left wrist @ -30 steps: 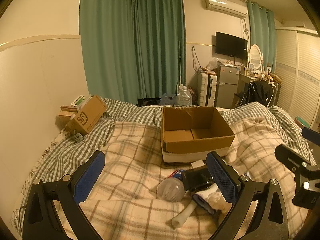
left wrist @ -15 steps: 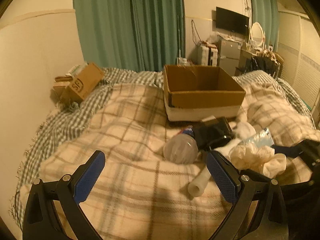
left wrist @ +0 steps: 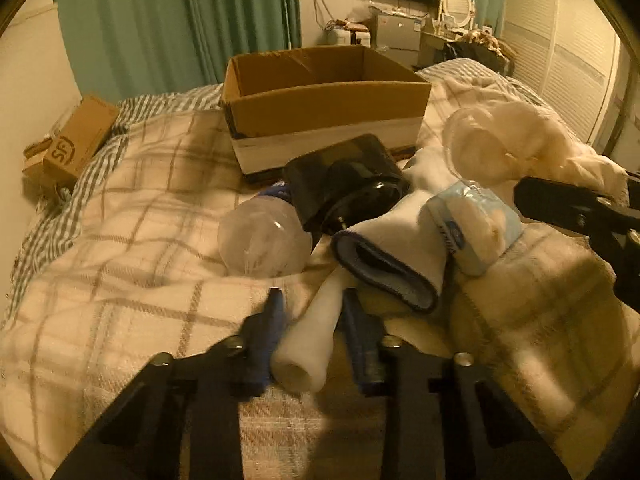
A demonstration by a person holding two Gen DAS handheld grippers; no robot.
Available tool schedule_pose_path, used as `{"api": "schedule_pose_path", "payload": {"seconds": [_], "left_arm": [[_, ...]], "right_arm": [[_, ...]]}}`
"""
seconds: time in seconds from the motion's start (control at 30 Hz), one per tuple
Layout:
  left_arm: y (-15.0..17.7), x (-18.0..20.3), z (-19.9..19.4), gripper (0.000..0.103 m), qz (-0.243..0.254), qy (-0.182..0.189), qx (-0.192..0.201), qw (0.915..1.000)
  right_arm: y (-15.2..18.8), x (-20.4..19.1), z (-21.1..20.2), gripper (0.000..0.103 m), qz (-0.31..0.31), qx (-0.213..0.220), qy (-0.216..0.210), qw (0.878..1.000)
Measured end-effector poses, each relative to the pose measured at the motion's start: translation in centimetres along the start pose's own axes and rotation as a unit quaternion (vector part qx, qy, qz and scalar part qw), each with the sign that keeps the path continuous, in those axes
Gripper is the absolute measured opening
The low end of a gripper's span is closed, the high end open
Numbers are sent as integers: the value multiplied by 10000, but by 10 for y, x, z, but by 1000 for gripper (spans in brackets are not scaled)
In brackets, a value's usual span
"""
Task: Organize objects
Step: 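Grasp the beige lace cloth with the right gripper while the left gripper grasps the white plastic tube, then carry the cloth and tube into the cardboard box and open both grippers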
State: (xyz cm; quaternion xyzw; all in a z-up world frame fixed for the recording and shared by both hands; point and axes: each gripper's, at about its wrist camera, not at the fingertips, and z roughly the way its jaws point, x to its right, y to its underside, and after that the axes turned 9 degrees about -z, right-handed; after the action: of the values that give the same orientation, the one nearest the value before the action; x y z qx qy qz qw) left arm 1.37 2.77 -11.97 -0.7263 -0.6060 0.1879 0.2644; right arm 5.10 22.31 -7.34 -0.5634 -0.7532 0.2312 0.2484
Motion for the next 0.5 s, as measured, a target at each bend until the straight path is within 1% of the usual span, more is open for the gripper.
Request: {"api": "schedule_pose_path", "payload": {"seconds": [0.1, 0.2, 0.3, 0.4, 0.5], "left_arm": [[0, -1, -12, 15, -65, 94, 119, 9999], [-2, -1, -30, 14, -66, 147, 259, 9995], [-11, 2, -50, 14, -15, 191, 436, 9989], [-22, 8, -78, 14, 125, 129, 722, 9972], [-37, 11, -97, 14, 211, 117, 955, 9951]], "right_arm": [[0, -1, -2, 24, 8, 36, -2, 10000], [-3, -1, -7, 24, -1, 141, 70, 9999], [-6, 0, -17, 24, -3, 266, 105, 9996], [-11, 0, -32, 24, -26, 432, 141, 9990], [-18, 0, -47, 24, -69, 616, 134, 9980]]}}
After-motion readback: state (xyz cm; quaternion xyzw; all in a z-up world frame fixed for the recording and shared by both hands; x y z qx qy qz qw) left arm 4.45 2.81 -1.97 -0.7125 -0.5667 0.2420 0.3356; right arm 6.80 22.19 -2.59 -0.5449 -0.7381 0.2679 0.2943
